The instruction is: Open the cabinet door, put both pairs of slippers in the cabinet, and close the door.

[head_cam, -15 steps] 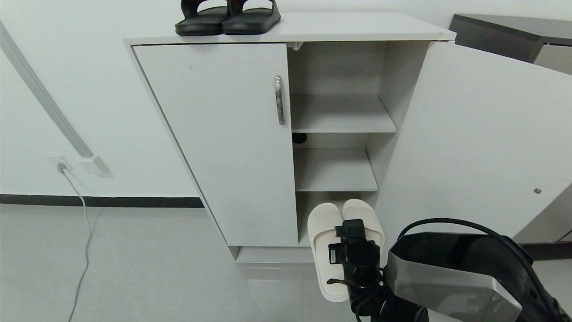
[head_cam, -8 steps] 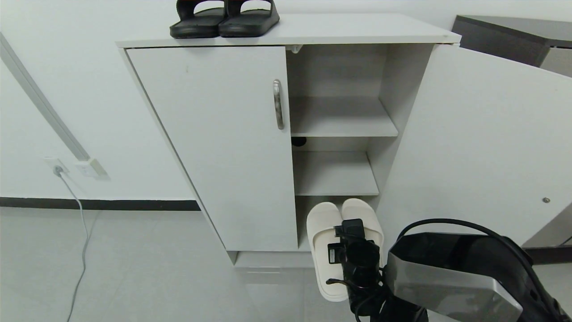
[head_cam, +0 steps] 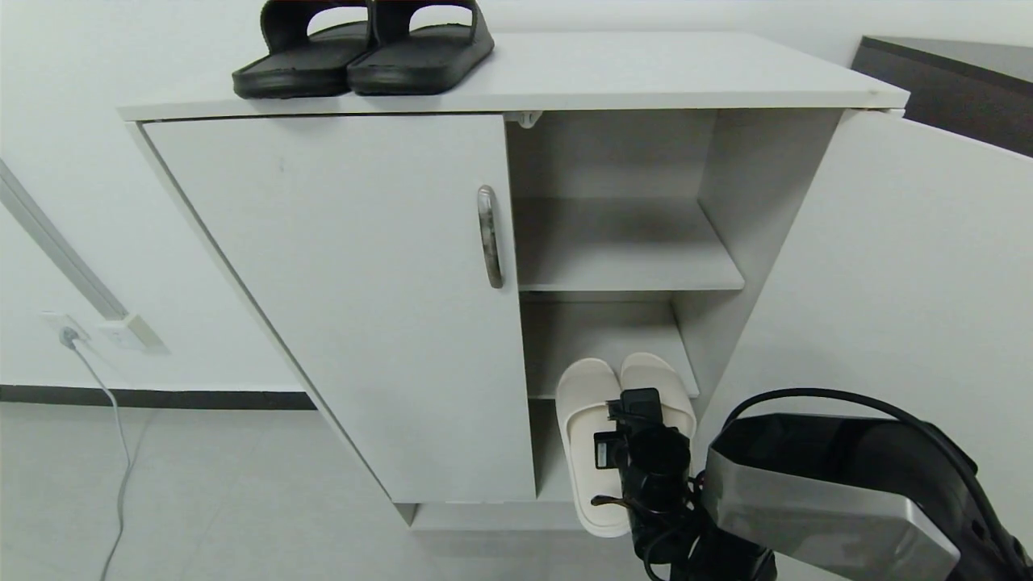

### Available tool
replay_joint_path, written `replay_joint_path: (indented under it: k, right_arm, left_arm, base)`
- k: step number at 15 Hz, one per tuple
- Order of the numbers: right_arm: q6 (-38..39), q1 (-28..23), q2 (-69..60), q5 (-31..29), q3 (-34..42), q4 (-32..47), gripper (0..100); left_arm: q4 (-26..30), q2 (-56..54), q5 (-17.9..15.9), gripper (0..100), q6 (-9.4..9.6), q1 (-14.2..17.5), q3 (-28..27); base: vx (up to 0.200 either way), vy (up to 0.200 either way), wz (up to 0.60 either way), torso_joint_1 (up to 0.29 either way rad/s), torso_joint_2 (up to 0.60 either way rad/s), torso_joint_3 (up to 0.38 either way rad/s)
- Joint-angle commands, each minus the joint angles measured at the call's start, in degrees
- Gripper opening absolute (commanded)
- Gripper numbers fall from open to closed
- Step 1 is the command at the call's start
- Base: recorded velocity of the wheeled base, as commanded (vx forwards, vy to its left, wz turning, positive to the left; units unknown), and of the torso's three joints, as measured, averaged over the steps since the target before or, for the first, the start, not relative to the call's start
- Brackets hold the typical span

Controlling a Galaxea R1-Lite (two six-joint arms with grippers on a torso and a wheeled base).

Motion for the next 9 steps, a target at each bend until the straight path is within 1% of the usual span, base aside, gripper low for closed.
replay_joint_path:
  k: [1,3,6,7,9]
  right_arm:
    - [-0.01,0.0,-0.31,0.28,-0.05,-0.06,0]
    - [-0.19,0.0,-0.14,0.46,-0.32,-0.06,0]
    - [-0.1,-1.05,-0.05,2.92,-1.81,2.49,0]
    - [0.52,-1.67,0.3,4.23,-3.92,5.22,0]
    - [1.13,-2.81,1.71,4.5,-8.23,9.08,0]
  left_arm:
    - [-0.01,0.0,0.11,0,0.07,0.02,0.01]
    - [-0.01,0.0,0.11,0,-0.11,0.02,0.01]
    - [-0.01,0.0,0.11,0,-0.02,0.02,0.01]
    - [-0.01,0.09,0.11,0,-0.02,0.02,0.01]
    - [-0.01,0.0,0.11,0,-0.11,0.02,0.01]
  base:
    - [0.0,0.0,0.0,0.0,0.0,0.0]
    - [0.0,0.0,0.0,0.0,0.0,0.0]
    - [0.0,0.0,0.0,0.0,0.0,0.0]
    - [0.0,0.0,0.0,0.0,0.0,0.0]
    - [0.0,0.0,0.0,0.0,0.0,0.0]
